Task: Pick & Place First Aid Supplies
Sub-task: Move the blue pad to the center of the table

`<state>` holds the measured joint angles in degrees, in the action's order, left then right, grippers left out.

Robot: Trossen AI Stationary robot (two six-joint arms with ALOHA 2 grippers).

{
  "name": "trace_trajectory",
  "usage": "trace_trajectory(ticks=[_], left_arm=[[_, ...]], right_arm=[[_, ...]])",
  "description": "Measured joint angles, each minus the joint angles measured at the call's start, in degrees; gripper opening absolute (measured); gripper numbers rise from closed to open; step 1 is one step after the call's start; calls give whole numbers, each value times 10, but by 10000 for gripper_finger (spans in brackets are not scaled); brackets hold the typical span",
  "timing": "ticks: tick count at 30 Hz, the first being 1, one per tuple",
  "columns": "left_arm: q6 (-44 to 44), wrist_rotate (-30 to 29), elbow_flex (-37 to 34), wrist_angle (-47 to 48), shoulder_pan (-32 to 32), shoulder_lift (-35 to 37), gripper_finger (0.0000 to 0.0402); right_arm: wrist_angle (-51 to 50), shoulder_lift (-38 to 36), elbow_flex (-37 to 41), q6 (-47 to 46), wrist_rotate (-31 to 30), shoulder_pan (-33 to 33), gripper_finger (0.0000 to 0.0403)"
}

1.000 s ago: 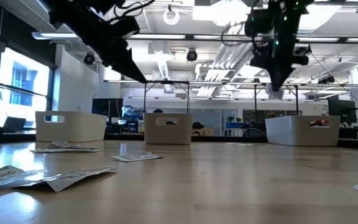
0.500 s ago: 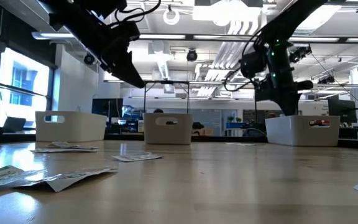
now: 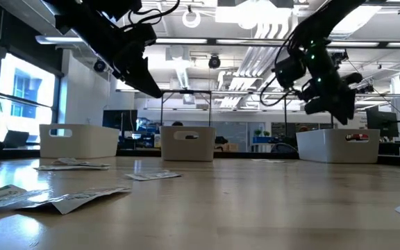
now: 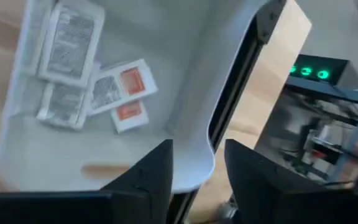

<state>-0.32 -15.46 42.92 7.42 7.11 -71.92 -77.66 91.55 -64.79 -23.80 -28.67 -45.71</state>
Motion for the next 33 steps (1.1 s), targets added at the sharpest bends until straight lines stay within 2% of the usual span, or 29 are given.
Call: trace_trajectory(ticks=[5, 10, 15, 19, 23, 27, 30, 33], left_arm=[[0, 0, 0, 0, 0, 0, 159], [0, 0, 0, 0, 0, 0, 159], [0, 0, 0, 0, 0, 0, 159], [0, 0, 0, 0, 0, 0, 159], [0, 0, 0, 0, 0, 0, 159], [0, 0, 0, 0, 0, 0, 159], [0, 0, 0, 0, 0, 0, 159], [0, 0, 0, 0, 0, 0, 159]], right_arm=[[0, -63, 0, -27, 56, 42, 161], [88, -110, 0, -47, 67, 134, 165], [219, -103, 0, -40, 56, 235, 165], [293, -68, 0, -30, 17, 287, 165], [306, -29, 0, -29, -17, 290, 165], [304, 8, 1, -31, -17, 262, 165], [308, 31, 1, -54, 2, 231, 165], [318, 49, 1, -73, 56, 197, 165]])
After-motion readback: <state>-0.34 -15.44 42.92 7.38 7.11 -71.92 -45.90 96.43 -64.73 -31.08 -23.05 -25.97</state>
